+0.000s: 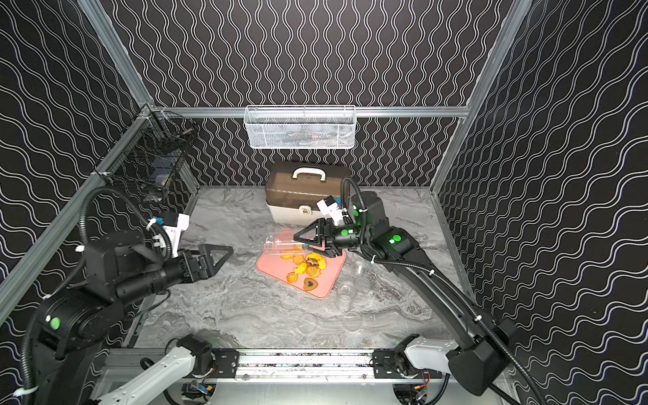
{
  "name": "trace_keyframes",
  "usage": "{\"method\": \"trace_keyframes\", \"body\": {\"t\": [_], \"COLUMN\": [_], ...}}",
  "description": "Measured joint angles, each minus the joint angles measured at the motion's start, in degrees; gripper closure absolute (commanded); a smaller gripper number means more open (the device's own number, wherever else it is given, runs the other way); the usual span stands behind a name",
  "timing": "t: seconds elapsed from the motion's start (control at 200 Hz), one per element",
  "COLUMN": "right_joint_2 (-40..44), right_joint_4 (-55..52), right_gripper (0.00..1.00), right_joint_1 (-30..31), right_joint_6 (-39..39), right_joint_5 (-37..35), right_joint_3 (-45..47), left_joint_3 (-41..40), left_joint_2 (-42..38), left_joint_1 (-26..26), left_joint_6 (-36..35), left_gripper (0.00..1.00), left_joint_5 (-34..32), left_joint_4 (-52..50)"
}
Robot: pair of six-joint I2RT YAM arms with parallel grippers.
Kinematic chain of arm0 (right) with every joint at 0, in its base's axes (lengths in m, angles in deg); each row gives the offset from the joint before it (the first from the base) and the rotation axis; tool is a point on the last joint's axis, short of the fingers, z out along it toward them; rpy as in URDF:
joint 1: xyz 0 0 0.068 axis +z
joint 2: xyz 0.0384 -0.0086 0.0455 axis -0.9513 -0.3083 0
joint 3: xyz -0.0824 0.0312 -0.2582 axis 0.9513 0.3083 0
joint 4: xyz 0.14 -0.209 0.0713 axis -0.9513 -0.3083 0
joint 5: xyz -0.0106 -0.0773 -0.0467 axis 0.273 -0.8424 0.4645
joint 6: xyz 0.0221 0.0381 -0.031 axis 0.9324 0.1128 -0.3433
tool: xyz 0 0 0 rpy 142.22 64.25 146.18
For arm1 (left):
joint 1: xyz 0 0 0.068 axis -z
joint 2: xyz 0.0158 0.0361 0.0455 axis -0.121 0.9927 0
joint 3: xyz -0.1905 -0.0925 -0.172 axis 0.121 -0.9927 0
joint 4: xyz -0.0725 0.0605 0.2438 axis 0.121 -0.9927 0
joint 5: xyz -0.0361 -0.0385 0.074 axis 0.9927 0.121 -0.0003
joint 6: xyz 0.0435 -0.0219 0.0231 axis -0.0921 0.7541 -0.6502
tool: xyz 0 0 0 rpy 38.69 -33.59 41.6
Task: Pour the cookies out of the jar
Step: Place the jar at the center of the board.
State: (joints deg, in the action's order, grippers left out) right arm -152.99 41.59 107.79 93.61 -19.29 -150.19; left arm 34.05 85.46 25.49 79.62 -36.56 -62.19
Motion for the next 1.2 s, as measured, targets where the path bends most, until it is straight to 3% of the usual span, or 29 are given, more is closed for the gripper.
{"method": "trace_keyframes", "body": {"t": [0.25, 0.73, 0.896, 1.196], "right_joint_2": [-18.5, -56.7, -61.3, -59.3], "right_joint_4": [-14.1, -37.8, -42.7, -49.5], "right_gripper": [0.37, 0.38, 0.38, 0.37], "right_joint_1": [10.4, 21.7, 24.5, 28.2], "right_joint_6": [-10.8, -22.2, -23.4, -23.8], "right_joint_5": [-10.9, -32.4, -37.5, -46.8], "right_joint_3": [-16.5, -55.8, -60.6, -57.7], "left_joint_3": [2.6, 0.4, 0.8, -0.2], "left_joint_2": [-2.9, -7.5, -7.6, -7.7], "left_joint_1": [0.0, 0.0, 0.0, 0.1], "left_joint_6": [-0.6, -1.3, -1.7, -2.8], "left_gripper": [0.01, 0.01, 0.01, 0.01], "left_joint_5": [-4.2, -6.6, -7.4, -8.3], "left_joint_4": [-2.3, -7.0, -7.8, -8.3]}}
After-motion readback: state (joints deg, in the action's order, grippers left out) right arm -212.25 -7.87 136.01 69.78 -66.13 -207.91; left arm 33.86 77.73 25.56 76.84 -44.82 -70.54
